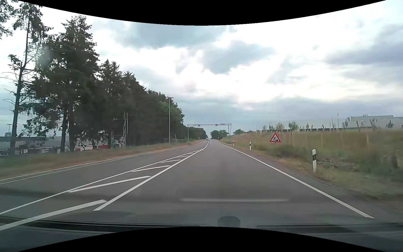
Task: Follow the waypoints while adhering to traffic rules and regulations
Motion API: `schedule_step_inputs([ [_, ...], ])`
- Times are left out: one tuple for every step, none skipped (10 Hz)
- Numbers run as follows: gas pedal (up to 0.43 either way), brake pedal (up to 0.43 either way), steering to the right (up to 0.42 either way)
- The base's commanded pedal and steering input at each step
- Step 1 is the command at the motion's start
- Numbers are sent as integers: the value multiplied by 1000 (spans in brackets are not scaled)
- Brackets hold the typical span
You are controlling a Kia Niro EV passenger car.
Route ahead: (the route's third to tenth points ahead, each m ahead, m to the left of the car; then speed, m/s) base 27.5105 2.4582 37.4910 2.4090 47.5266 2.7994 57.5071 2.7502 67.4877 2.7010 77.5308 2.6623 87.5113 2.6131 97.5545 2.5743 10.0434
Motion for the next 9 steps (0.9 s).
schedule_step_inputs([
  [449, 0, 35],
  [449, 0, 23],
  [449, 0, 14],
  [449, 0, 8],
  [461, 0, 5],
  [461, 0, 5],
  [461, 0, 5],
  [461, 0, 3],
  [461, 0, -3],
])
